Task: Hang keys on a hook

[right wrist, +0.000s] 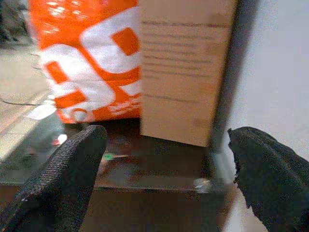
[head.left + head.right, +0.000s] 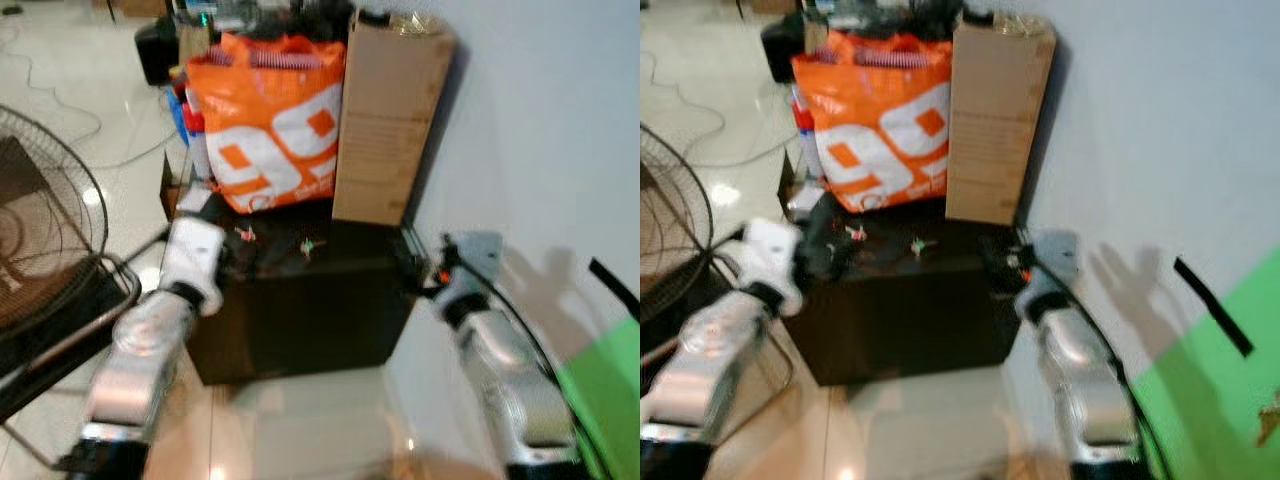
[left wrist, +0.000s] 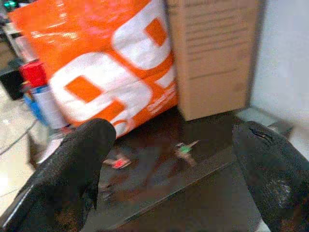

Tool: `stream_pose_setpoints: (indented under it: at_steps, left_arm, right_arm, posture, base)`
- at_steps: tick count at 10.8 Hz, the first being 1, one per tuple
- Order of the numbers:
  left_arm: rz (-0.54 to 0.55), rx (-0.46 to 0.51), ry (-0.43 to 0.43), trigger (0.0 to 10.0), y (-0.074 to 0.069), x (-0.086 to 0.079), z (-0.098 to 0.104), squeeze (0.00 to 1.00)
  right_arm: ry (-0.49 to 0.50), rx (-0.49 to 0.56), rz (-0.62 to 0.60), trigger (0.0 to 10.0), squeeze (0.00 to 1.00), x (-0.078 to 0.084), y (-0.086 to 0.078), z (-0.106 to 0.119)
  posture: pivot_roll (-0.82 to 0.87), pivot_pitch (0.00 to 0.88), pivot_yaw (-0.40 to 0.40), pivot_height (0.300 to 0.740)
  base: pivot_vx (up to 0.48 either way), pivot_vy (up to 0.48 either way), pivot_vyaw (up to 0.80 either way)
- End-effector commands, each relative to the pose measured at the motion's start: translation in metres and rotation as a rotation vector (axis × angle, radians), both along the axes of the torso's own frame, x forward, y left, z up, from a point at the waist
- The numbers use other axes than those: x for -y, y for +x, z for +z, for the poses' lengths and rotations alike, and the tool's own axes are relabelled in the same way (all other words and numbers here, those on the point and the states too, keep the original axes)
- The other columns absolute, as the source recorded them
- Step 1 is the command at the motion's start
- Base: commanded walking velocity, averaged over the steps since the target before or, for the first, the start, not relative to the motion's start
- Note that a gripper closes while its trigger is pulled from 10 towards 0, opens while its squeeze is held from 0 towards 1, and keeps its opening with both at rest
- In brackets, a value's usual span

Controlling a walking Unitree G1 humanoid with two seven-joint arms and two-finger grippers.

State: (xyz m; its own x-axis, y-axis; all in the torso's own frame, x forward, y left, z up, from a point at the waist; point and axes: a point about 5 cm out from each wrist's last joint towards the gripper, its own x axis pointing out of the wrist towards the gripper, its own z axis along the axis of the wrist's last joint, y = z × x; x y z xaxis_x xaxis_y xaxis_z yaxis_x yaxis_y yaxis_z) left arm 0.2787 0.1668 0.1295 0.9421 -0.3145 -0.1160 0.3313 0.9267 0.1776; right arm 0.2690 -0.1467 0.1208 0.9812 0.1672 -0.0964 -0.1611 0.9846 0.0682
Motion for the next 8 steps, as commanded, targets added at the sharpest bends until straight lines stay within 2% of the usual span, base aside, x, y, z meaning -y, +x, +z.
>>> stream_pose_setpoints:
  at_steps: [1, 8]
  left_arm:
    - [0.015, 0.027, 0.016, 10.0, 0.0024, -0.0053, 0.0067, 0.00]
    - [0.024, 0.032, 0.012, 10.0, 0.0064, -0.0057, 0.0090, 0.00]
  right_arm:
    - [-0.003, 0.006, 0.003, 10.0, 1.00, -0.0030, 0.0014, 0.0031]
    - [-0.005, 0.004, -0.034, 10.0, 1.00, 0.0033, 0.0059, 0.0035]
  posture:
    - [0.00, 0.000, -0.039, 0.740]
    - [0.00, 0.000, -0.031, 0.740]
  base:
    - [0.330, 0.000, 0.00]
    - [0.327, 0.000, 0.00]
